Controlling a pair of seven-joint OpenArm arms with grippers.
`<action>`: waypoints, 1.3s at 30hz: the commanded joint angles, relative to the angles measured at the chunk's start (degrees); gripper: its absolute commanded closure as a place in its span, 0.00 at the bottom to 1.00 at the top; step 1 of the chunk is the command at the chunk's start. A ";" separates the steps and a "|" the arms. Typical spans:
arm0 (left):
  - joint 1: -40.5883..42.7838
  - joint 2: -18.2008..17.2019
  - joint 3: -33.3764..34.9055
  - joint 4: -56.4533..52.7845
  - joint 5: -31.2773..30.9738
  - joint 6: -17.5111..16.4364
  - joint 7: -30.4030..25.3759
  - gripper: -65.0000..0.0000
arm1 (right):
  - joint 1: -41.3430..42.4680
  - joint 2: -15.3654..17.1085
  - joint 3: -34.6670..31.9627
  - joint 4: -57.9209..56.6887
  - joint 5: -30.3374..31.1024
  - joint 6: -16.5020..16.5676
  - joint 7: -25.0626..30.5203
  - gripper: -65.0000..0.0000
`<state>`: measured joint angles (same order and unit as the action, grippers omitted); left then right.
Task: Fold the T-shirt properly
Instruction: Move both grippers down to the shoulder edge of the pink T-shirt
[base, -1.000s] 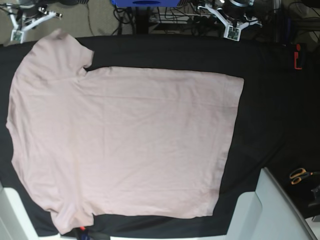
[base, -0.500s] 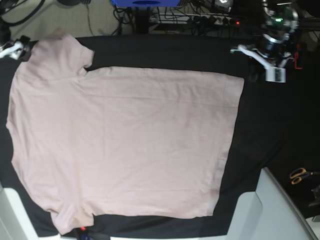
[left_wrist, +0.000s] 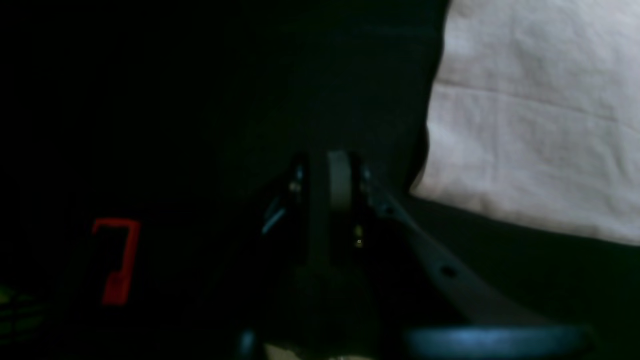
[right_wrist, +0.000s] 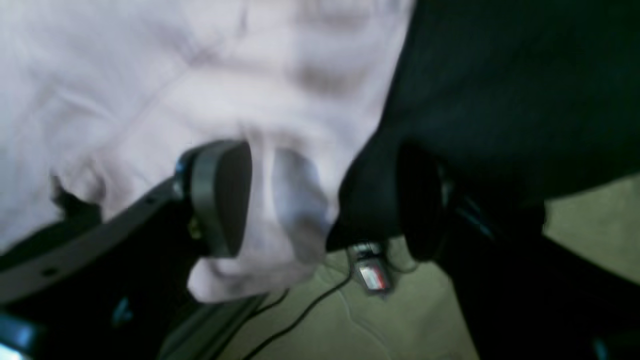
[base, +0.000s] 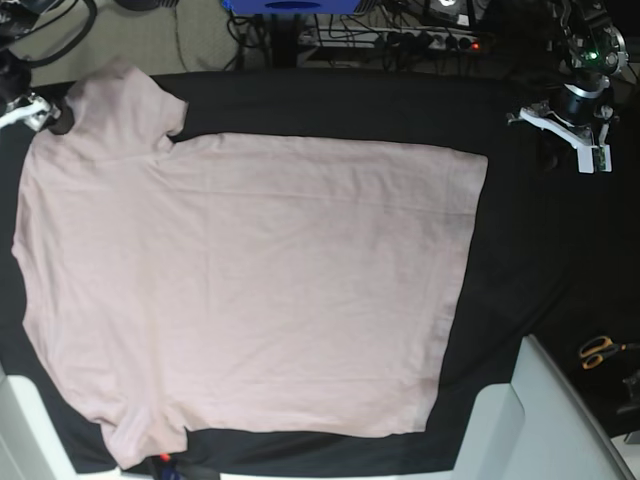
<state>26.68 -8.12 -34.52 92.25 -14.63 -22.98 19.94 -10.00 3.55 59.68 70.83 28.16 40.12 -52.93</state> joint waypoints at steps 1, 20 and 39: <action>0.18 -0.63 -0.33 0.98 -0.62 -0.27 -1.44 0.92 | 0.02 0.27 -0.03 -1.07 0.10 -0.12 -0.74 0.33; 0.27 -0.63 -0.33 1.07 -0.71 -0.27 -1.44 1.00 | -4.99 -1.93 -7.06 2.18 1.16 -0.12 -0.74 0.61; 0.09 -0.63 6.08 -2.36 -0.80 -0.27 -1.35 0.73 | -4.55 -1.75 -7.06 2.10 0.89 -0.12 -0.83 0.99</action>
<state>26.35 -8.14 -27.92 89.17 -15.09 -23.03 19.29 -14.28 1.56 52.84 72.64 29.95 39.92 -52.51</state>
